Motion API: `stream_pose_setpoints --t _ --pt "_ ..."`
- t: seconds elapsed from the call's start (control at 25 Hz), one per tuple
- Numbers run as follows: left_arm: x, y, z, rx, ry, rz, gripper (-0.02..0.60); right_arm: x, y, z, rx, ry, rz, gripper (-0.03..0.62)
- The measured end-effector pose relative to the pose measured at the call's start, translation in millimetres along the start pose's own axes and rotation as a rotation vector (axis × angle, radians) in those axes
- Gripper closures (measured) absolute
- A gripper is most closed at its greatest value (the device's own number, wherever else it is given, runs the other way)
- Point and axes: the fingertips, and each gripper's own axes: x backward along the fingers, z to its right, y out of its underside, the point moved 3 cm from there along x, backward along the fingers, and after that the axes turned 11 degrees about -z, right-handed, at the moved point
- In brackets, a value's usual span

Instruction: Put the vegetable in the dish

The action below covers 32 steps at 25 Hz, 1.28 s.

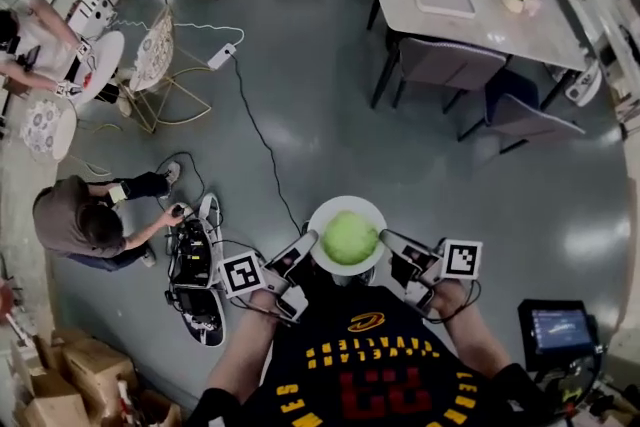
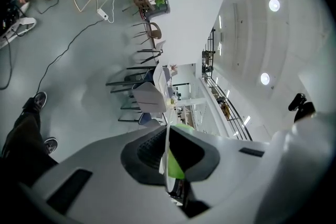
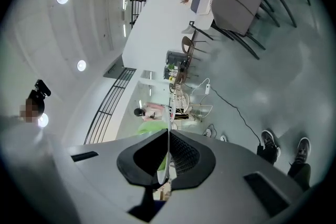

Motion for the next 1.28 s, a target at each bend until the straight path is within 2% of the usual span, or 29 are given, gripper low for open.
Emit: stream_pose_setpoints --t 0.2,0.72,1.08,1.28 --pt "2 -52 -11 0.014 0.017 0.001 0.566 -41 -34 2 0.018 0.016 -0.006 0.579" --pt "11 -240 -10 0.007 0.097 -0.094 0.566 -176 -144 -21 0.047 0.083 0.085 0.579" --pt "-2 -313 -13 -0.003 0.096 -0.114 0.566 -220 -199 -21 0.050 0.071 0.096 0.579" --pt "-23 -359 -5 -0.011 0.082 -0.085 0.566 -236 -249 -12 0.001 0.074 0.069 0.579"
